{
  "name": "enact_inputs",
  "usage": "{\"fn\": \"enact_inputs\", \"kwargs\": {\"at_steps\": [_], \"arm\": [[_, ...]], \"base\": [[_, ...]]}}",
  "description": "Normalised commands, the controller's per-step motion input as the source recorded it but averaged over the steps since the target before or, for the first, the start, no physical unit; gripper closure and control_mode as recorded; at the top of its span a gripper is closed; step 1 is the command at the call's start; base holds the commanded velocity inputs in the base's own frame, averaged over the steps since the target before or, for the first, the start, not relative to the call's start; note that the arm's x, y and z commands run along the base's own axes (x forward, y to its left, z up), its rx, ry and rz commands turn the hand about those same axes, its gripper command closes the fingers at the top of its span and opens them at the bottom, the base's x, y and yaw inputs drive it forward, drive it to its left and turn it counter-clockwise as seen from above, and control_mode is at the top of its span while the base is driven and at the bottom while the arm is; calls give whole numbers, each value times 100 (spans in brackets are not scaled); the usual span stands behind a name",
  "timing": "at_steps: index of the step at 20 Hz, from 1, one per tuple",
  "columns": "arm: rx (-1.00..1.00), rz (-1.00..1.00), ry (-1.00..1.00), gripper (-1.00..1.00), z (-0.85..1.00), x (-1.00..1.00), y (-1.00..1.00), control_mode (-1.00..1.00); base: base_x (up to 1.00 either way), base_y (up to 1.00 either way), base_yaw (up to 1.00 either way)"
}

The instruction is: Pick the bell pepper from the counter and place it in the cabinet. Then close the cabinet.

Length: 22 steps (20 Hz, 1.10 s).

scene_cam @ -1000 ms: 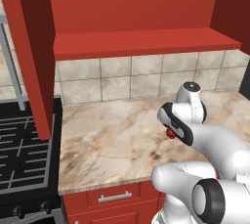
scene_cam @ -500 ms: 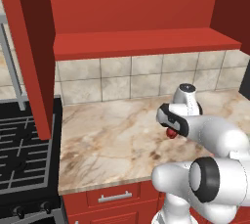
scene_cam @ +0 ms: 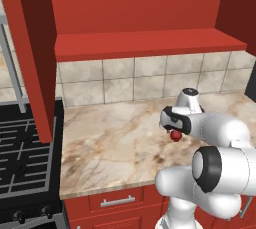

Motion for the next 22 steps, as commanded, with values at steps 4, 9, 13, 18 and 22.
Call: {"fn": "enact_inputs", "kwargs": {"at_steps": [4,9,13,18,22], "arm": [[0,-2,3,-100,-23,9,0,-100],[0,-3,0,-100,-28,16,-1,-100],[0,-4,0,-100,-25,16,0,-100],[0,-4,1,-100,-19,5,0,-100],[0,-2,1,100,-18,2,0,-100]], "base": [[0,0,0],[0,0,0],[0,0,0],[0,0,0],[0,0,0]]}}
